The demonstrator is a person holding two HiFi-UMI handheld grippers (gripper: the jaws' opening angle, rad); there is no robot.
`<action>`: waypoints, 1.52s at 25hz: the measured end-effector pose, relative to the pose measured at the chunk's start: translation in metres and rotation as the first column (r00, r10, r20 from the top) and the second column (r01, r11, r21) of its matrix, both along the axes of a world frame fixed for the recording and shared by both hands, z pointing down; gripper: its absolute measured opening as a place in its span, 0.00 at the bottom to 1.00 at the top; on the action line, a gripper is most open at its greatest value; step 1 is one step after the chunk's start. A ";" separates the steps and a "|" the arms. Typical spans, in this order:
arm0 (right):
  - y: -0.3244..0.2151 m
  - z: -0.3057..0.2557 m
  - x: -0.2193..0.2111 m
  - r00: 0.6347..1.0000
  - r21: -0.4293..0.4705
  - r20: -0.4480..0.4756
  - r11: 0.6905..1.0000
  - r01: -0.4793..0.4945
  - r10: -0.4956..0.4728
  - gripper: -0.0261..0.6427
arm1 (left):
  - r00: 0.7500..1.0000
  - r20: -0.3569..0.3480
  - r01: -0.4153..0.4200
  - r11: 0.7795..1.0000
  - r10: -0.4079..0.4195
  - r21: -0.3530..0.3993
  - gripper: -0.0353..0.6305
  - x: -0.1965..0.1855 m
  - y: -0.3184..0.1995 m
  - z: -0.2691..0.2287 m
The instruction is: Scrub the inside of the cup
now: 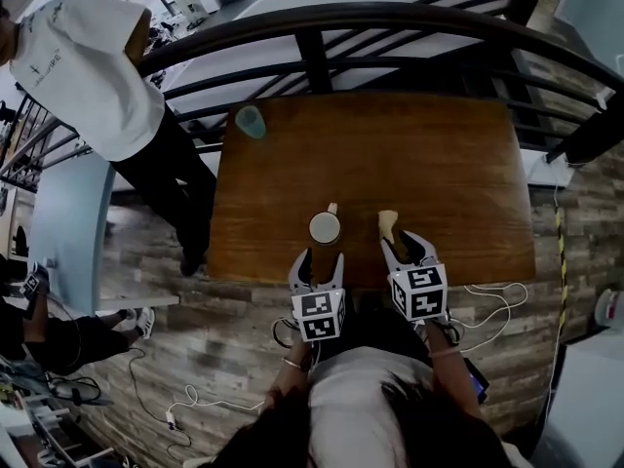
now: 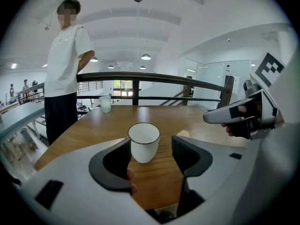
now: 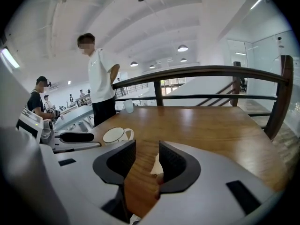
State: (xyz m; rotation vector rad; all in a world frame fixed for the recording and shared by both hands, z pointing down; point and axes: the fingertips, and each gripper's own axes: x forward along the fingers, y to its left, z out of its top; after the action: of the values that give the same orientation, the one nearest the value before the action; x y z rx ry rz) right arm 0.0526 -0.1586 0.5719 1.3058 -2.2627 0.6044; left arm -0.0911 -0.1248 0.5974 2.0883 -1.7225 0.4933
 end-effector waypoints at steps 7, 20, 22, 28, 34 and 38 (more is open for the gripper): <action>-0.015 0.021 -0.005 1.000 -0.051 -0.016 0.999 -0.009 0.008 0.33 | 1.000 -0.026 -0.008 0.999 0.007 -0.042 0.51 -0.005 -0.015 0.022; -0.035 0.069 -0.014 0.998 -0.168 -0.037 0.984 -0.057 0.051 0.40 | 0.999 -0.025 -0.036 0.994 0.034 -0.103 0.63 -0.009 -0.045 0.059; -0.037 0.076 -0.012 0.997 -0.185 -0.041 0.980 -0.071 0.065 0.41 | 0.999 -0.020 -0.041 0.994 0.039 -0.105 0.64 -0.009 -0.051 0.064; -0.040 0.094 -0.007 0.993 -0.237 -0.038 0.964 -0.118 0.112 0.43 | 0.997 -0.020 -0.072 0.989 0.071 -0.126 0.67 -0.004 -0.058 0.081; -0.040 0.108 -0.009 0.991 -0.283 -0.037 0.949 -0.137 0.132 0.44 | 0.997 0.004 -0.078 0.989 0.079 -0.121 0.71 -0.004 -0.069 0.091; -0.041 0.116 -0.009 0.989 -0.302 -0.041 0.942 -0.146 0.140 0.44 | 0.997 0.010 -0.070 0.990 0.072 -0.123 0.73 -0.003 -0.075 0.097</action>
State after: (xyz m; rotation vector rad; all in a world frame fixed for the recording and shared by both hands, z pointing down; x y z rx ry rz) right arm 0.0441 -0.1998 0.6881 1.3176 -1.9723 0.9473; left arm -0.0942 -0.2001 0.6940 2.0688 -1.5879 0.6205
